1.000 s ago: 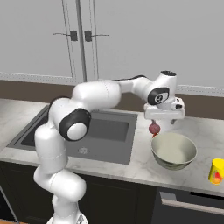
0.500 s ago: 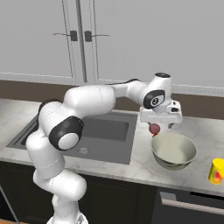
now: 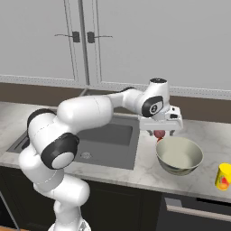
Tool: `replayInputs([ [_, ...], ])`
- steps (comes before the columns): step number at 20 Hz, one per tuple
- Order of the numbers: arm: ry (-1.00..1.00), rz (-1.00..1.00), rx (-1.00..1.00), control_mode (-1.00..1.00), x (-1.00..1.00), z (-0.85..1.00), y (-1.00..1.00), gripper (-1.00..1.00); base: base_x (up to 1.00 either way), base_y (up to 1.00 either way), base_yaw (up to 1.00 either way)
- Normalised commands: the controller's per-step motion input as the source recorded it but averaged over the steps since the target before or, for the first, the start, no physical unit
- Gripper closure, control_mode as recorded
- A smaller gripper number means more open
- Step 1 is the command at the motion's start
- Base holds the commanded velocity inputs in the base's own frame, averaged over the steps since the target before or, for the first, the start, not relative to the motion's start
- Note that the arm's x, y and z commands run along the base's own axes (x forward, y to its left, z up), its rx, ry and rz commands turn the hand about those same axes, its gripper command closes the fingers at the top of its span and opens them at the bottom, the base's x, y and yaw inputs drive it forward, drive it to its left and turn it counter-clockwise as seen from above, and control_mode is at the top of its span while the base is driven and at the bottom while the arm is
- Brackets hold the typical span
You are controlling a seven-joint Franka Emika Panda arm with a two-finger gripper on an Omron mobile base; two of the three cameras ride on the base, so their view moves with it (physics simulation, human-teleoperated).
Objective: Remove the tomato and onion from the sink. Then move the bowl and cup from the counter to the sink for washing.
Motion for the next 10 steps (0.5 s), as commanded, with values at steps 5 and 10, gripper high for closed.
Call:
replayInputs([
  [5,0.00,0.00,-0.03,-1.00,-0.19,-0.07,0.09,-1.00,0.00,0.00,0.00],
  [10,0.00,0.00,-0.03,-1.00,-0.11,-0.13,0.04,-1.00,0.00,0.00,0.00],
])
